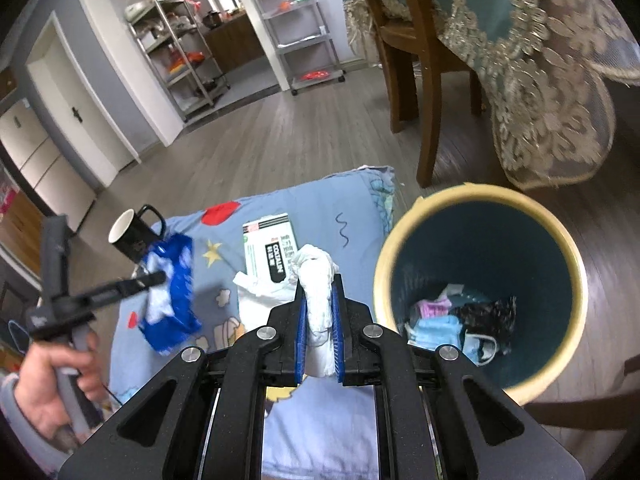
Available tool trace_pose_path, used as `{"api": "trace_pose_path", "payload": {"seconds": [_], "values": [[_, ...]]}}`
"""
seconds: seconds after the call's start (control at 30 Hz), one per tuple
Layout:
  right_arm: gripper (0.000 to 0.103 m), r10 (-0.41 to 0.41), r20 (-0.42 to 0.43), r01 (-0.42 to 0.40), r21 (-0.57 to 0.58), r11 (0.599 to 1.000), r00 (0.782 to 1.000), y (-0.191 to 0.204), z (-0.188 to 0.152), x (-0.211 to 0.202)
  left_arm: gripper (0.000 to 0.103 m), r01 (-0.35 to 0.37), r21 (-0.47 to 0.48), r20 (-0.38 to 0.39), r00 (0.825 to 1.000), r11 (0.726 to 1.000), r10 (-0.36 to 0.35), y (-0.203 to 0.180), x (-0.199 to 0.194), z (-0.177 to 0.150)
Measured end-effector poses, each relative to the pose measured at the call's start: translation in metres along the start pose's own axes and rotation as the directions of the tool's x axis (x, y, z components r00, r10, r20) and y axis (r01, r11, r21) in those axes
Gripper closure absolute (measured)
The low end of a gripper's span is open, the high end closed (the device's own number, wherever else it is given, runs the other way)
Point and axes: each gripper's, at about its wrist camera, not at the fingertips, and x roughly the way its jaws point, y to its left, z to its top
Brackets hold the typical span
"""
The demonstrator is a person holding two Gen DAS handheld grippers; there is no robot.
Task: Collect trash
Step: 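Grasp the blue wet-wipes packet with the left gripper while the right gripper lifts the tissue, then carry the wipes packet and the tissue over the bin with both grippers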
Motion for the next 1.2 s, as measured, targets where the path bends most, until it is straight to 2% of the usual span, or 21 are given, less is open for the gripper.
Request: {"api": "trace_pose_path", "payload": {"seconds": [0.27,0.47,0.77,1.2], "values": [[0.091,0.025,0.027,-0.026,0.038,0.999,0.999,-0.011,-0.011,-0.017,0.074,0.046,0.046,0.071,0.996,0.998,-0.049,-0.016,-0.048,-0.001],[0.091,0.053,0.053,-0.055,0.054,0.997,0.997,-0.017,-0.014,-0.026,0.074,0.073,0.087,0.09,0.993,0.994,-0.081,-0.035,-0.061,-0.008],[0.091,0.039,0.071,-0.045,0.086,0.995,0.997,-0.027,-0.018,-0.031,0.074,0.121,0.146,0.082,0.988,0.982,-0.133,-0.076,-0.053,-0.012],[0.091,-0.053,0.115,0.022,0.256,0.966,0.992,-0.067,-0.018,-0.042,0.073,0.159,0.294,0.055,0.982,0.942,-0.183,-0.159,-0.025,-0.017]]}}
